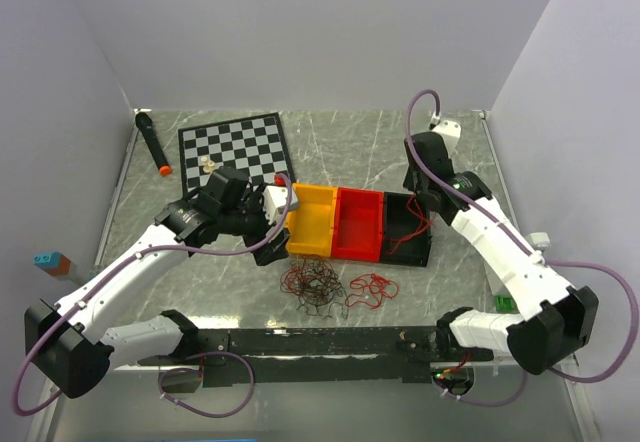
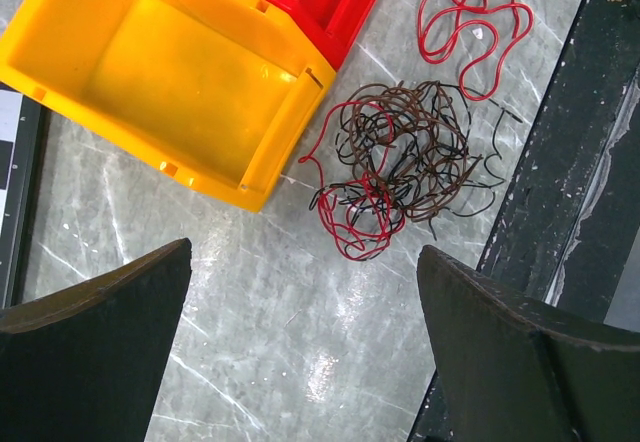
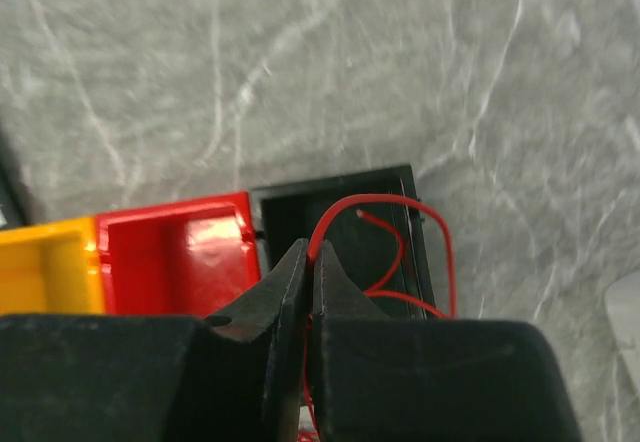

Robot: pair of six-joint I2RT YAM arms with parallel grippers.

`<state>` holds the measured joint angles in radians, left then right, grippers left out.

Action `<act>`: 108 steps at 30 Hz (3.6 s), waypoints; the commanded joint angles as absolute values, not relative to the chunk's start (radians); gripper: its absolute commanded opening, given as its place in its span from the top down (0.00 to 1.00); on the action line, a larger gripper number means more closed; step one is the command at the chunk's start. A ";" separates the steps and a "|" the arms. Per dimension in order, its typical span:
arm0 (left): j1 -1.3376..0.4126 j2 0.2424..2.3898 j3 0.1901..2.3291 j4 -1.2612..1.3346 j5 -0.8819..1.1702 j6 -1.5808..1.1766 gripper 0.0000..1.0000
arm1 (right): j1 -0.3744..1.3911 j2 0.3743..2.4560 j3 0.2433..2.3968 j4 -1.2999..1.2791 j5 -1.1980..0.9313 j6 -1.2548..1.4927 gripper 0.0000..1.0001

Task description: Untangle the cables

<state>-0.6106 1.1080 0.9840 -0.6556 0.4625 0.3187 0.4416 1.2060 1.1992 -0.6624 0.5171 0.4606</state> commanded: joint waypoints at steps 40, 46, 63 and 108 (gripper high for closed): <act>-0.606 1.103 0.973 -0.606 0.443 0.287 0.01 | 0.239 1.295 1.078 -0.500 -0.026 0.598 0.42; -0.607 1.108 0.959 -0.606 0.434 0.298 0.01 | 0.261 1.194 1.088 -0.551 -0.020 0.563 0.31; -0.607 1.132 0.986 -0.623 0.434 0.318 0.01 | 0.264 1.023 0.928 -0.791 0.265 0.709 0.20; -0.604 1.092 0.942 -0.626 0.417 0.336 0.01 | -0.031 1.381 1.095 -0.569 0.298 0.758 1.00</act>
<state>-0.6098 1.1229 0.9352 -0.6334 0.4194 0.3347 -0.0269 1.4918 1.0832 -0.5854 0.2863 0.7433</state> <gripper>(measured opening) 0.994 0.009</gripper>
